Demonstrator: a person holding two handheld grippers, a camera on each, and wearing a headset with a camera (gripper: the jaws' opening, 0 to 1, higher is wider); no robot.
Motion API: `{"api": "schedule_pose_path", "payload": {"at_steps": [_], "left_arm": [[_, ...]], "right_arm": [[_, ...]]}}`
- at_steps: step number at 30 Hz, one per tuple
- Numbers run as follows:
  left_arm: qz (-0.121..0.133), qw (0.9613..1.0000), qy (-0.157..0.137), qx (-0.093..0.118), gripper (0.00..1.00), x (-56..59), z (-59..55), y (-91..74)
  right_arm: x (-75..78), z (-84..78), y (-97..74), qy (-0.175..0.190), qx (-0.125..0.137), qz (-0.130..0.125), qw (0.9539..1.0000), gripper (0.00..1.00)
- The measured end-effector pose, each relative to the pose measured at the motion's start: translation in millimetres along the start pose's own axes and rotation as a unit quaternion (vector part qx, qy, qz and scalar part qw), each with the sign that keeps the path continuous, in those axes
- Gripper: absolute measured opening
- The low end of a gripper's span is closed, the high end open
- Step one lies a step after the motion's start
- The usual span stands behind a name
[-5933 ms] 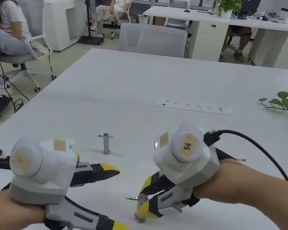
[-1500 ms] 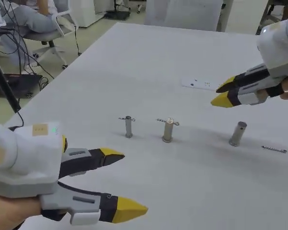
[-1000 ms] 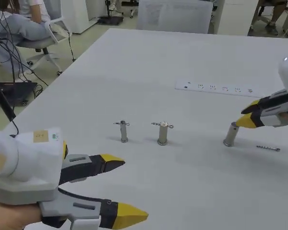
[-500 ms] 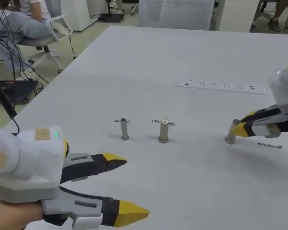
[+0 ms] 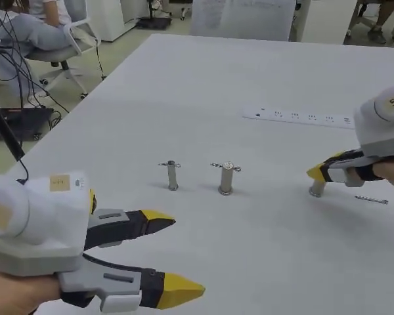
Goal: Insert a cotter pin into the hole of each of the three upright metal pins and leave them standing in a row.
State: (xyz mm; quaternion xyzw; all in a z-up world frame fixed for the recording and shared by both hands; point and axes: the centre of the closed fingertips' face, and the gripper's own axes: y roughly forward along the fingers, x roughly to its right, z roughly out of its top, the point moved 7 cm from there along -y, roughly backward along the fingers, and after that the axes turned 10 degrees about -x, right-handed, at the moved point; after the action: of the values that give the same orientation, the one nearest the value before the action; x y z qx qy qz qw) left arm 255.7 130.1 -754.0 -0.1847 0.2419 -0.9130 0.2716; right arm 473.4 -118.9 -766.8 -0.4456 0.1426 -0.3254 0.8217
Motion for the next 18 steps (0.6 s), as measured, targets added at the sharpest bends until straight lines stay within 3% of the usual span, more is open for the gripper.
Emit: {"api": "schedule_pose_path", "payload": {"at_steps": [8, 18], "left_arm": [[0.001, 1.0000, -0.002, 0.001, 0.64, 1.0, -1.7, -0.7], [0.000, 1.0000, -0.002, 0.002, 0.63, 2.0, -1.6, -0.5]], "right_arm": [[1.2, -3.0, 1.1, 0.028, 0.007, 0.003, 0.9996, 0.19], [3.7, -7.6, -2.3, 0.033, 0.008, -0.002, 0.9994, 0.16]]}}
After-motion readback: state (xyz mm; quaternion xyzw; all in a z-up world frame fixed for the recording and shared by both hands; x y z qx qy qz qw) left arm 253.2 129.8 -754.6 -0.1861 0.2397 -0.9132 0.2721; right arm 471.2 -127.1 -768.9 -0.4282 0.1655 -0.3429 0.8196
